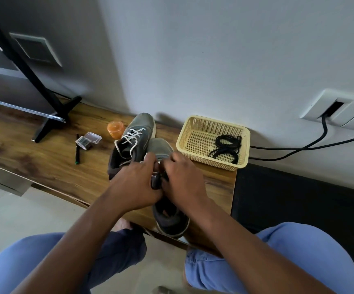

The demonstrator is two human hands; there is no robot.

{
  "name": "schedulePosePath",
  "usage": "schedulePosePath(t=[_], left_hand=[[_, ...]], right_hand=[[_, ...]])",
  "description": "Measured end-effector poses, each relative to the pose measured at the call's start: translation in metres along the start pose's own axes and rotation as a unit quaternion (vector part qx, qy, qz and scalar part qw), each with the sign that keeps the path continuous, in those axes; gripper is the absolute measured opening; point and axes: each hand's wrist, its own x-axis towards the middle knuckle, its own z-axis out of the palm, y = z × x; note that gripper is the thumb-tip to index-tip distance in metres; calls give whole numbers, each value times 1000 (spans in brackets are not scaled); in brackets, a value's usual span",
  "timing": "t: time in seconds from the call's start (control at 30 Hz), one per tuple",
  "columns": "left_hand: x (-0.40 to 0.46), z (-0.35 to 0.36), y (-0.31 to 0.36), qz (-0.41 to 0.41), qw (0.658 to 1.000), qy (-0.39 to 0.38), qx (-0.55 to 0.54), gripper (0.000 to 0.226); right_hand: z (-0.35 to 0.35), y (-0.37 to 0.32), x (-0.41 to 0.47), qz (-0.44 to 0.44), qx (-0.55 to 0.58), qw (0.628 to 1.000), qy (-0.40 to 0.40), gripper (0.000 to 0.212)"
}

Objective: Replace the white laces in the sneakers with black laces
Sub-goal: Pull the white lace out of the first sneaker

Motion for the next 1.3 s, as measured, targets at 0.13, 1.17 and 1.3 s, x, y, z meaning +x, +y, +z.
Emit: schedulePosePath(t=[0.13,1.17,1.3], left_hand=[[8,8,-2,-19,999,45,-3,41],[12,1,-11,-135,988,7,-80,58],[11,-1,-9,-142,986,4,-82,60]], right_hand=[[3,0,-1,-8,0,1000,17,12],[-16,10,7,264,235,929,109,31],[-16,4,3,147,119,977,100,25]])
